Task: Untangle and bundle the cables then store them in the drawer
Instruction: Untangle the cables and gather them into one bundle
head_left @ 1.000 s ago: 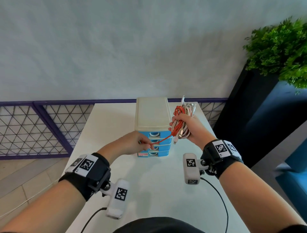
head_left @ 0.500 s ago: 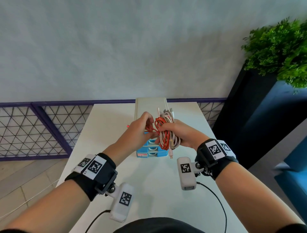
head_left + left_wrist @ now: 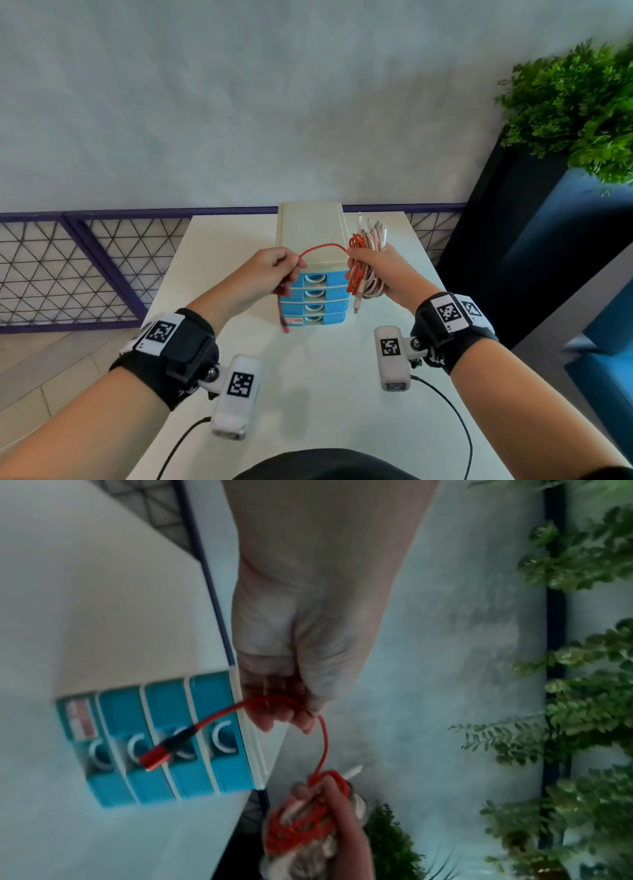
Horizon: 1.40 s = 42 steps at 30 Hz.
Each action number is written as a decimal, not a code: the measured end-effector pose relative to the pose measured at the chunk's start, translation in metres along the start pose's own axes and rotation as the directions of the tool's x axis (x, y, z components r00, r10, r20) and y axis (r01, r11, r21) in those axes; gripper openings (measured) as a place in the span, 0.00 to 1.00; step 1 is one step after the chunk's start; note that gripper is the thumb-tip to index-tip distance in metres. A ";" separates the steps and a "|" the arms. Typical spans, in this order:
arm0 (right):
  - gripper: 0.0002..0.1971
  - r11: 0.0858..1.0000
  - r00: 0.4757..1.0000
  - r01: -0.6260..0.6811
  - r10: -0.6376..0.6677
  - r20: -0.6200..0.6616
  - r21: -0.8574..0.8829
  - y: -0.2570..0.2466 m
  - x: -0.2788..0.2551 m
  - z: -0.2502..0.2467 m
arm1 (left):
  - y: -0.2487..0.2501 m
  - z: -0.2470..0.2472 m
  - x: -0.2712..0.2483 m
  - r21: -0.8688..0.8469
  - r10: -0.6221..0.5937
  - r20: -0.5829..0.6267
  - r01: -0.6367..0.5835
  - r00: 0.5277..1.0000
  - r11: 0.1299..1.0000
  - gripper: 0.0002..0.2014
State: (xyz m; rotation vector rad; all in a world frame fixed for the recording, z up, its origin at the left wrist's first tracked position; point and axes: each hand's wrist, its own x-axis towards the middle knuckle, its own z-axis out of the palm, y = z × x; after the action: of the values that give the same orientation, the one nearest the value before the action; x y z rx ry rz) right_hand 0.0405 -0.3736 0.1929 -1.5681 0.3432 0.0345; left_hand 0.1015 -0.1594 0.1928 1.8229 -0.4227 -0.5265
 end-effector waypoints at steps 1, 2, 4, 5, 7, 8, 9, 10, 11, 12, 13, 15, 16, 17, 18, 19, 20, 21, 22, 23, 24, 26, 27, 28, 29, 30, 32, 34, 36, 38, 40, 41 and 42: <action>0.06 1.000 1.000 0.002 -0.002 0.014 0.025 0.000 0.001 0.003 | 0.002 0.006 -0.001 -0.107 0.000 0.038 0.004 0.999 0.994 0.11; 0.07 0.999 1.000 -0.002 0.001 0.026 0.042 0.001 0.002 0.006 | 0.005 0.012 -0.002 -0.173 0.012 0.068 0.000 0.998 0.985 0.09; 0.10 0.997 0.998 -0.017 0.013 0.055 0.072 0.003 0.003 0.014 | 0.011 0.023 -0.003 -0.212 0.028 0.101 -0.006 0.995 0.977 0.07; 0.12 0.995 0.997 -0.026 0.019 0.078 0.097 0.003 0.003 0.018 | 0.014 0.028 -0.003 -0.205 0.026 0.107 -0.004 0.994 0.979 0.06; 0.18 0.987 0.991 -0.050 0.030 0.131 0.151 0.003 0.002 0.023 | 0.017 0.035 -0.002 -0.185 0.001 0.110 0.019 0.994 0.982 0.04; 0.22 0.985 0.987 -0.056 0.030 0.158 0.164 0.003 0.001 0.025 | 0.018 0.037 -0.001 -0.180 -0.018 0.111 0.038 0.994 0.983 0.04; 0.26 0.986 0.983 -0.053 0.023 0.184 0.161 0.003 0.001 0.025 | 0.019 0.038 -0.001 -0.174 -0.032 0.116 0.052 0.993 0.983 0.03; 0.27 0.988 0.978 -0.035 0.004 0.209 0.147 0.003 0.001 0.025 | 0.019 0.038 0.000 -0.158 -0.038 0.122 0.057 0.992 0.986 0.04; 0.25 0.992 0.974 -0.007 -0.021 0.224 0.127 0.002 0.000 0.026 | 0.019 0.038 0.000 -0.128 -0.039 0.128 0.056 0.991 0.990 0.04; 0.21 0.995 0.975 0.018 -0.039 0.217 0.097 0.002 -0.001 0.026 | 0.019 0.038 0.000 -0.092 -0.039 0.134 0.052 0.990 0.994 0.05; 0.14 0.997 0.981 0.039 -0.050 0.189 0.061 0.002 -0.001 0.027 | 0.019 0.037 0.000 -0.059 -0.040 0.141 0.048 0.989 0.997 0.05; 0.06 0.999 0.995 0.046 -0.045 0.086 -0.010 0.002 0.000 0.028 | 0.018 0.037 -0.002 -0.005 -0.043 0.155 0.044 0.987 0.999 0.06; 0.05 0.999 0.999 0.036 -0.035 0.025 -0.024 0.002 0.001 0.027 | 0.017 0.036 -0.003 0.020 -0.044 0.164 0.042 0.986 0.999 0.08; 0.04 1.000 0.999 0.022 -0.023 -0.034 -0.012 0.002 0.003 0.026 | 0.015 0.034 -0.004 0.041 -0.052 0.176 0.046 0.983 0.998 0.10; 0.03 1.000 0.996 0.014 -0.012 -0.091 0.024 0.002 0.005 0.022 | 0.012 0.030 -0.005 0.055 -0.074 0.198 0.064 0.977 0.996 0.12; 0.02 0.997 0.990 0.019 -0.009 -0.140 0.071 0.002 0.007 0.018 | 0.008 0.026 -0.006 0.059 -0.108 0.234 0.096 0.966 0.994 0.13; 0.02 0.992 0.984 0.032 -0.010 -0.178 0.120 0.001 0.009 0.012 | 0.003 0.020 -0.008 0.055 -0.143 0.277 0.133 0.950 0.990 0.13; 0.02 0.987 0.980 0.046 -0.014 -0.199 0.157 0.000 0.011 0.007 | -0.002 0.014 -0.010 0.050 -0.166 0.314 0.159 0.935 0.986 0.12; 0.03 0.983 0.979 0.052 -0.015 -0.201 0.177 -0.001 0.011 0.004 | -0.006 0.009 -0.012 0.063 -0.173 0.327 0.161 0.929 0.985 0.12; 0.02 0.981 0.983 0.046 -0.011 -0.183 0.188 -0.002 0.010 0.002 | -0.008 0.004 -0.012 0.105 -0.159 0.310 0.132 0.937 0.986 0.10; 0.02 0.980 0.990 0.029 0.000 -0.144 0.199 -0.003 0.008 0.002 | -0.009 0.001 -0.012 0.178 -0.123 0.273 0.075 0.954 0.981 0.09; 0.03 0.975 0.999 -0.028 0.036 -0.030 0.221 -0.005 0.003 0.005 | -0.006 0.000 -0.007 0.322 -0.012 0.189 -0.050 0.982 0.945 0.09; 0.04 0.973 0.998 -0.061 0.056 0.031 0.221 -0.005 0.002 0.007 | -0.004 0.001 -0.004 0.355 0.043 0.150 -0.094 0.988 0.930 0.10; 0.06 0.973 0.993 -0.094 0.077 0.090 0.209 -0.006 0.000 0.010 | -0.001 0.002 -0.002 0.365 0.094 0.114 -0.130 0.989 0.922 0.10; 0.08 0.975 0.985 -0.123 0.097 0.146 0.185 -0.006 -0.001 0.013 | 0.001 0.004 -0.001 0.361 0.143 0.084 -0.164 0.986 0.918 0.11; 0.09 0.976 0.974 -0.146 0.113 0.199 0.162 -0.007 -0.003 0.015 | 0.003 0.006 0.001 0.350 0.186 0.058 -0.195 0.981 0.916 0.11; 0.10 0.976 0.943 -0.175 0.127 0.309 0.132 -0.009 -0.006 0.021 | 0.006 0.012 0.001 0.315 0.260 0.017 -0.252 0.965 0.915 0.11; 0.10 0.971 0.908 -0.205 0.142 0.394 0.122 -0.011 -0.008 0.025 | 0.007 0.019 -0.001 0.300 0.321 -0.027 -0.298 0.947 0.906 0.14; 0.14 0.976 0.898 -0.205 0.156 0.411 0.078 -0.012 -0.009 0.028 | 0.005 0.025 -0.004 0.339 0.382 -0.074 -0.337 0.921 0.879 0.19; 0.18 0.985 0.916 -0.172 0.166 0.367 -0.015 -0.012 -0.007 0.030 | -0.002 0.030 -0.005 0.365 0.436 -0.131 -0.366 0.890 0.856 0.22; 0.18 0.985 0.935 -0.131 0.160 0.316 -0.109 -0.011 -0.006 0.032 | -0.008 0.031 -0.003 0.410 0.478 -0.170 -0.379 0.862 0.829 0.26; 0.16 0.983 0.940 -0.116 0.156 0.303 -0.144 -0.010 -0.006 0.034 | -0.010 0.030 -0.002 0.437 0.487 -0.162 -0.380 0.858 0.816 0.27; 0.13 0.980 0.943 -0.111 0.157 0.294 -0.168 -0.009 -0.006 0.035 | -0.011 0.029 -0.001 0.448 0.485 -0.139 -0.382 0.863 0.808 0.27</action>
State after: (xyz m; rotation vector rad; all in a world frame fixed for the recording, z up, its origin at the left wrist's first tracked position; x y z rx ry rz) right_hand 0.0436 -0.3381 0.2019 -1.6552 0.2047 0.4145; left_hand 0.0855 -0.1784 0.1746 2.0657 -0.8024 0.1293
